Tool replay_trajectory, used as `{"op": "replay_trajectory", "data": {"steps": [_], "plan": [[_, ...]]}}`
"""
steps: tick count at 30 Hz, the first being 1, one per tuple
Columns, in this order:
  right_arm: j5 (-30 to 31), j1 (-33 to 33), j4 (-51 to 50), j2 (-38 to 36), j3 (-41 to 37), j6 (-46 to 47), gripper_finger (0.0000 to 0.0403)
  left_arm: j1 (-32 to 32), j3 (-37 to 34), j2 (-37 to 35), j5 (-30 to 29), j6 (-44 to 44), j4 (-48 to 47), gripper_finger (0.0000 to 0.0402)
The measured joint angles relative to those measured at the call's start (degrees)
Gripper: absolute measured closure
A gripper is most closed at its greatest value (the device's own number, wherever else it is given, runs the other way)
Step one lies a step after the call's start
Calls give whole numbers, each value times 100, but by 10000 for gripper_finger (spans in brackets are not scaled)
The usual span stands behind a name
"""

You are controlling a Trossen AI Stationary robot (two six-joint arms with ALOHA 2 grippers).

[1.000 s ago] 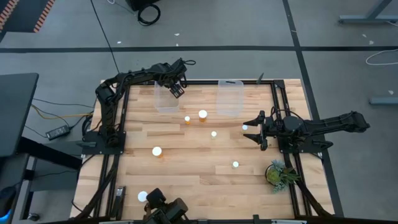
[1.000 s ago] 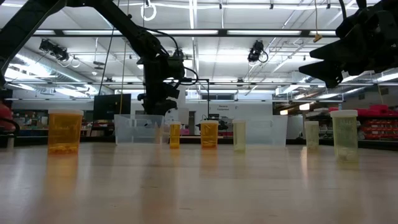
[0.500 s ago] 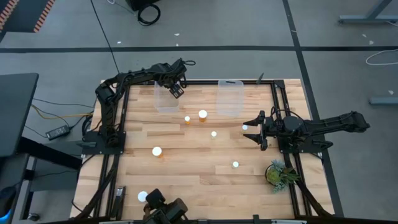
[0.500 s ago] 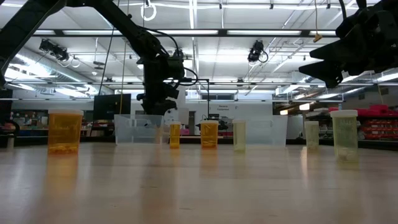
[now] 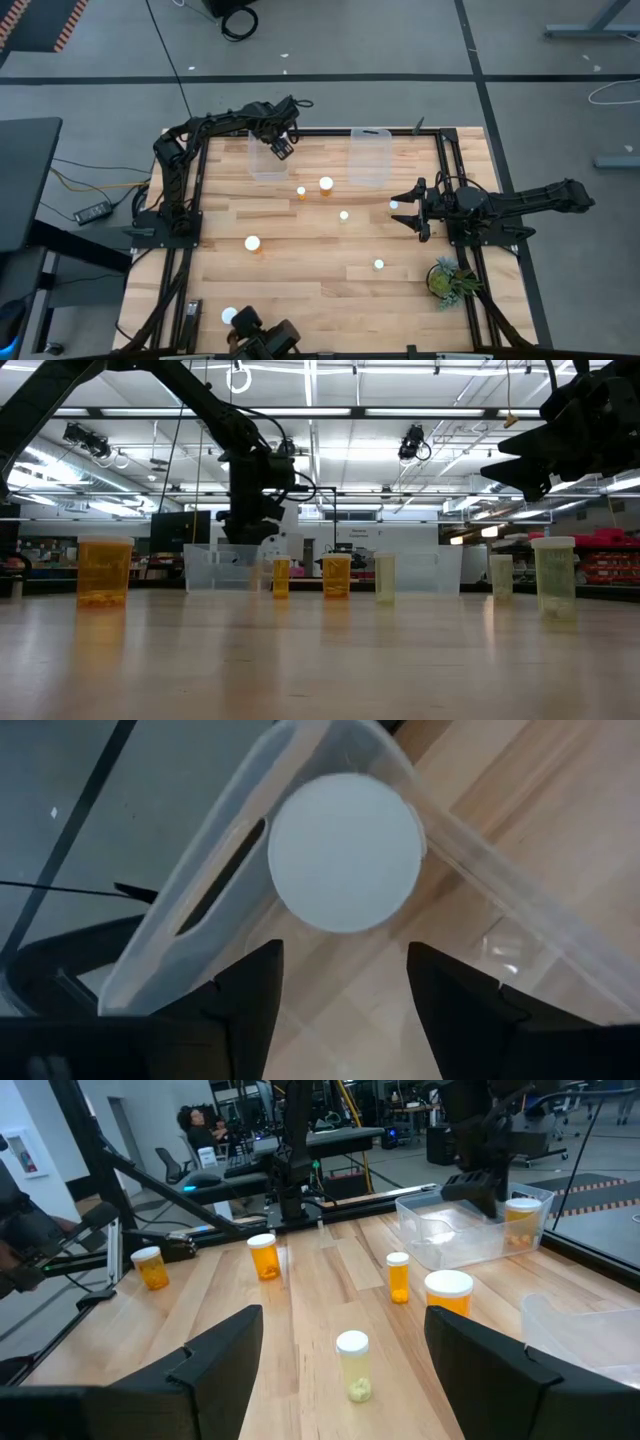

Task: Pick and place medicine bottles into bin by pill shape (circle, oval)
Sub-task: Put the large orange pill bottle into the left transparent bin

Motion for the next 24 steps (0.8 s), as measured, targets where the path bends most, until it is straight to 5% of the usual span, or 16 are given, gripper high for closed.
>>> {"op": "replay_trajectory", "data": {"steps": [24], "plan": [[1, -2, 1, -1, -2, 0, 118, -20, 745, -326, 610, -384, -1415, 205]]}}
